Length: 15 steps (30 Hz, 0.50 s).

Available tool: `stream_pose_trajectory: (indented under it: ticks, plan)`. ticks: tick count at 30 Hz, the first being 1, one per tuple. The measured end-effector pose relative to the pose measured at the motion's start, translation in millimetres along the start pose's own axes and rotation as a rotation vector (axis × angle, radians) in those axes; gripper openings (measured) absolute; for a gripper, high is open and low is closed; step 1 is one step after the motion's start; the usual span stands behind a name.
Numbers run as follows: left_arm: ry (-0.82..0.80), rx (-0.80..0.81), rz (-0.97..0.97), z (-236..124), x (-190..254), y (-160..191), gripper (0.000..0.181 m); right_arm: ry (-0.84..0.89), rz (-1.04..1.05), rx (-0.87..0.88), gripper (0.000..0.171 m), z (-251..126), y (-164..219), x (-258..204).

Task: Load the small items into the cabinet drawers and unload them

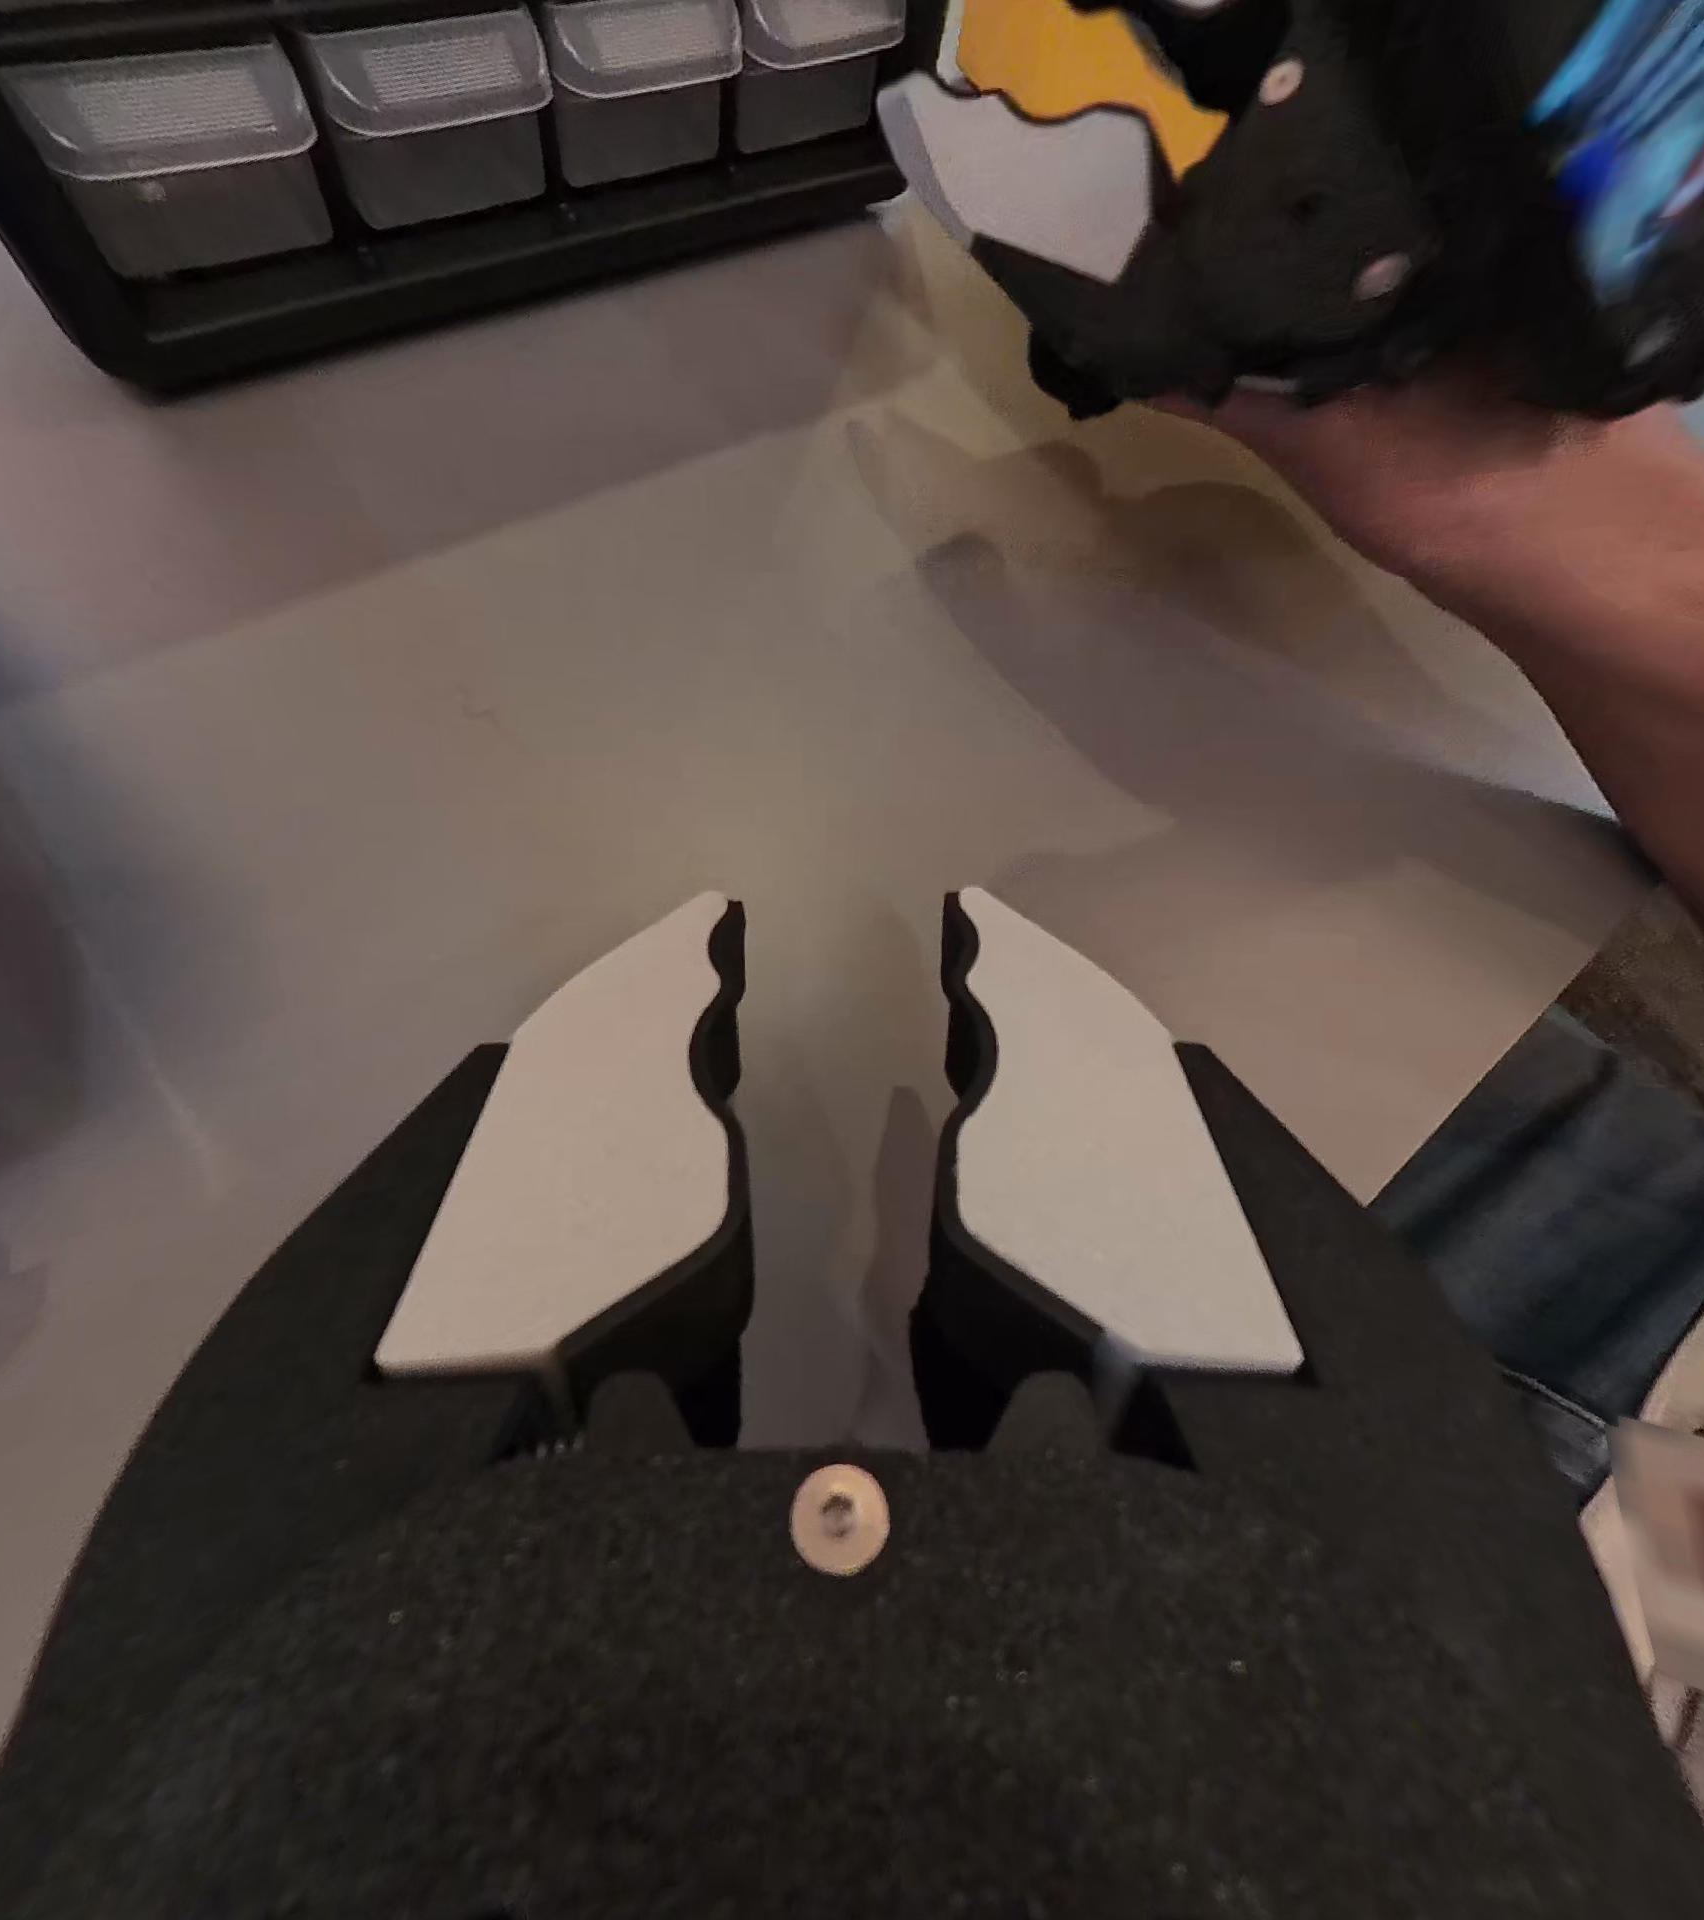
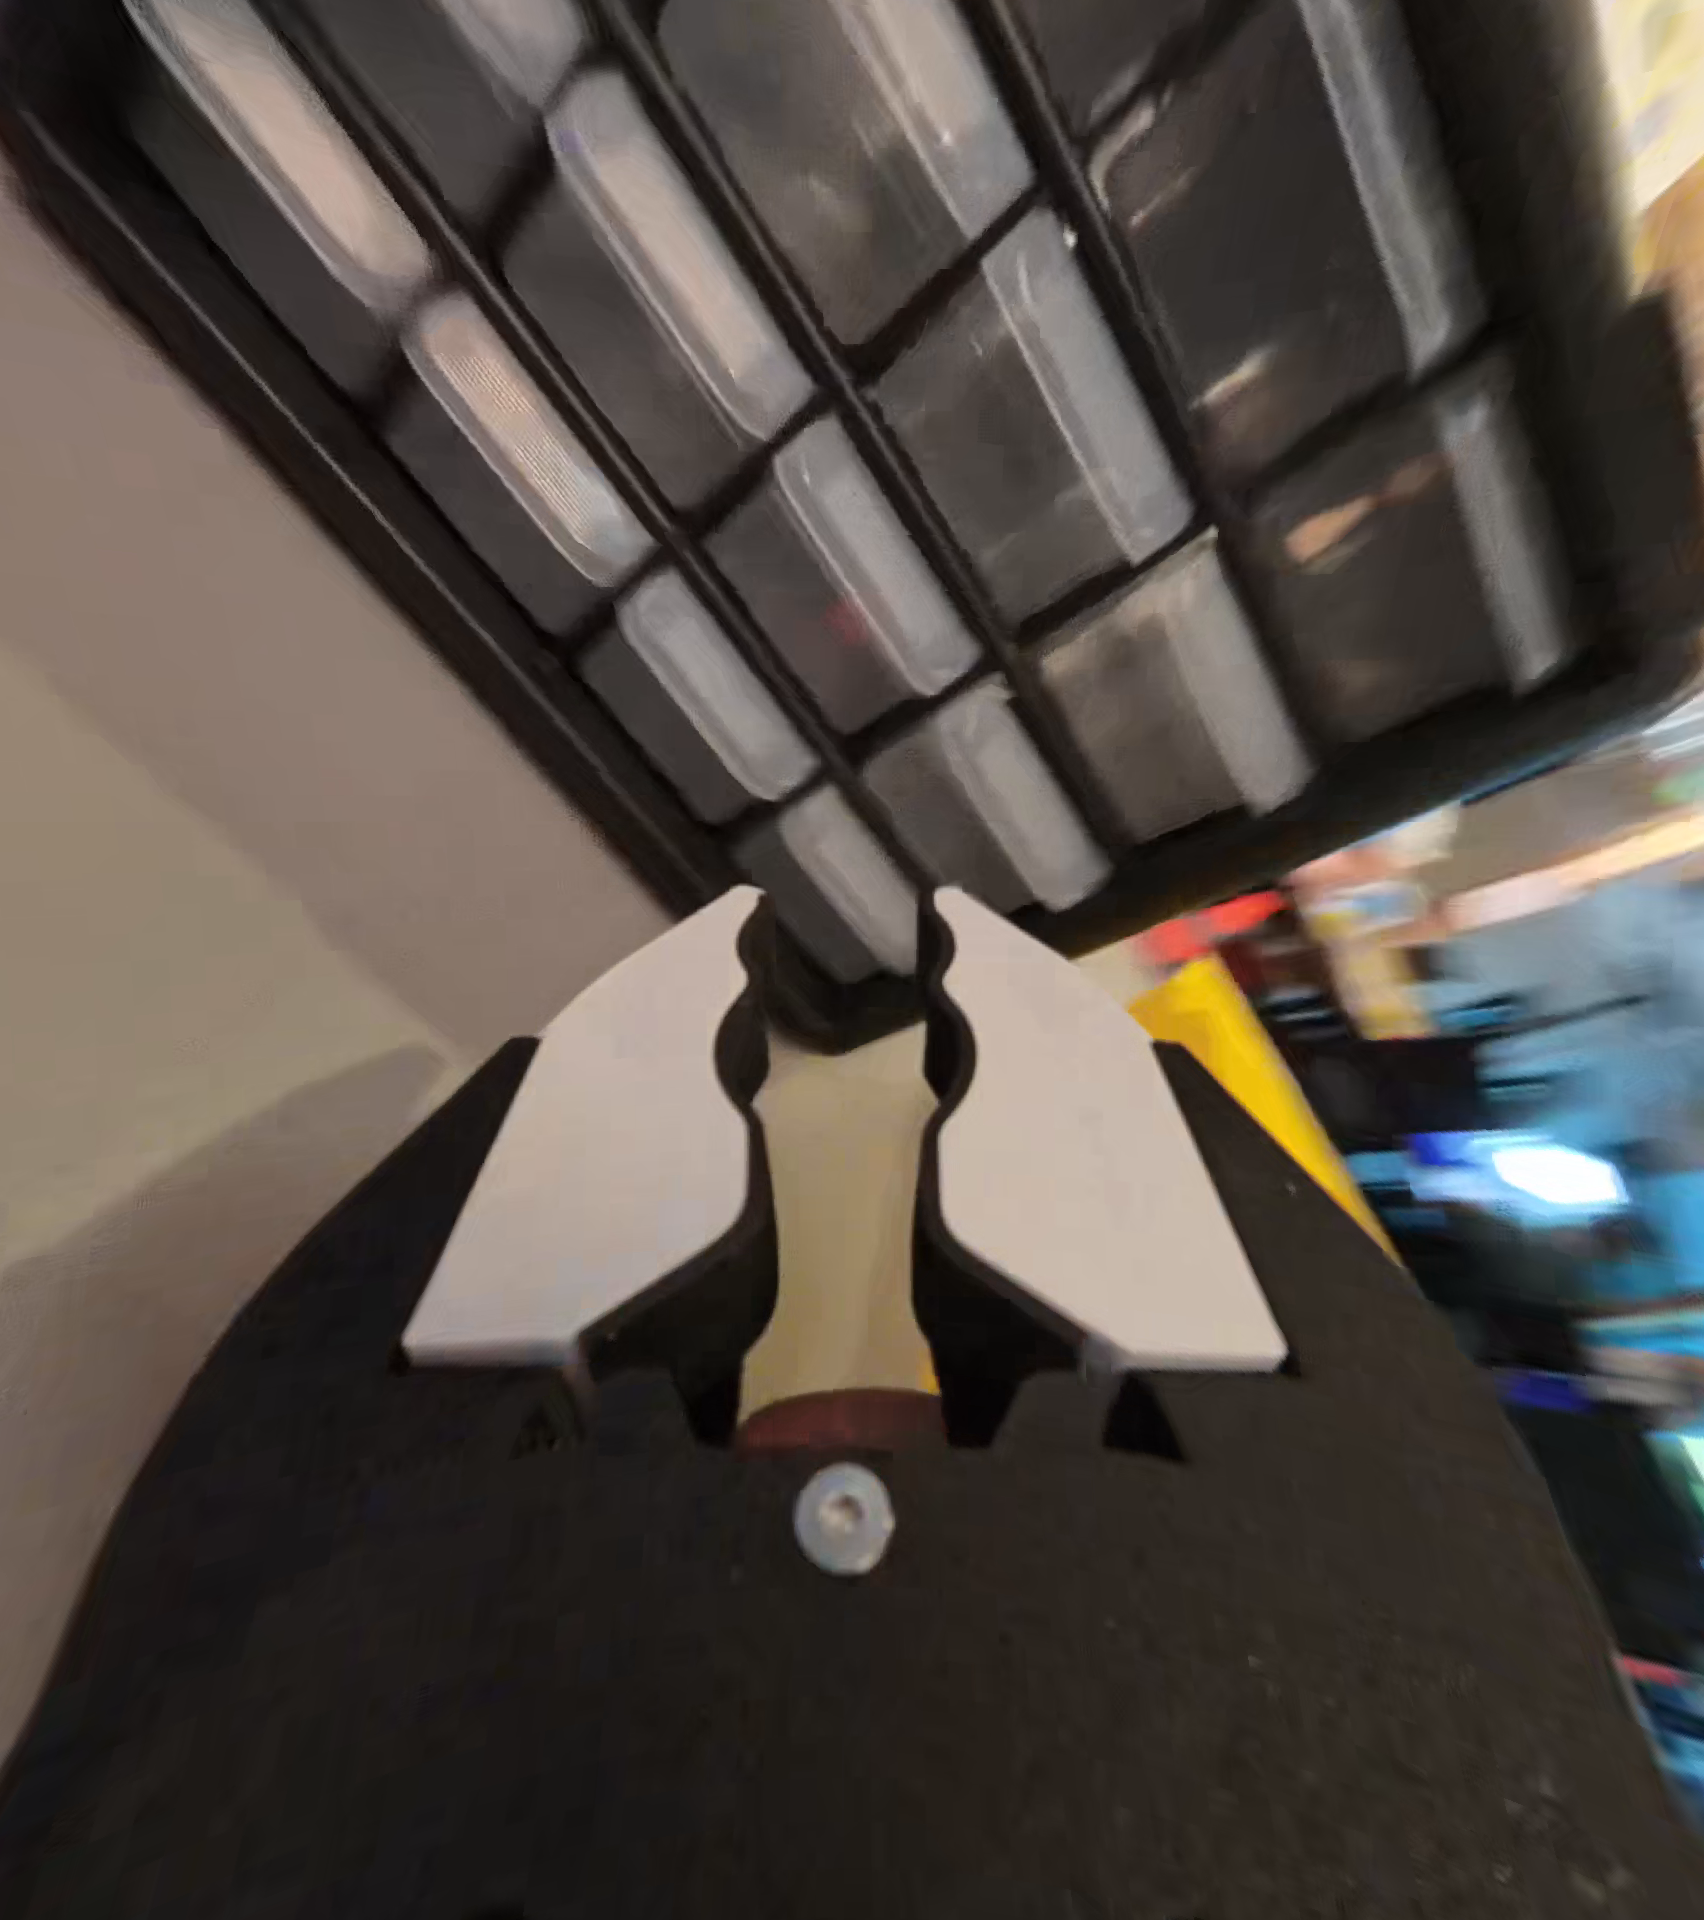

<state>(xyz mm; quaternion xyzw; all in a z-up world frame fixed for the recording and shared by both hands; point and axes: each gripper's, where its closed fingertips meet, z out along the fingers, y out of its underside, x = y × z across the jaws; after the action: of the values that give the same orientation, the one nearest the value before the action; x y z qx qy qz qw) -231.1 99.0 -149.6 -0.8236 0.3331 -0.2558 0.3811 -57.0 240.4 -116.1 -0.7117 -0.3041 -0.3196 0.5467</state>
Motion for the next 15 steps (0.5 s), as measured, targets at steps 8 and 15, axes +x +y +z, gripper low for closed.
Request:
stream_pose_trajectory:
  ticks: [8,15]
  plan:
    - [-0.067,-0.005,0.061,-2,-6,1,0.036,0.125,-0.36,-0.092,0.02,45,21,0]
    - [-0.04,-0.001,0.038,-2,-4,-1,0.036,0.125,-0.397,-0.109,0.024,60,31,-2]
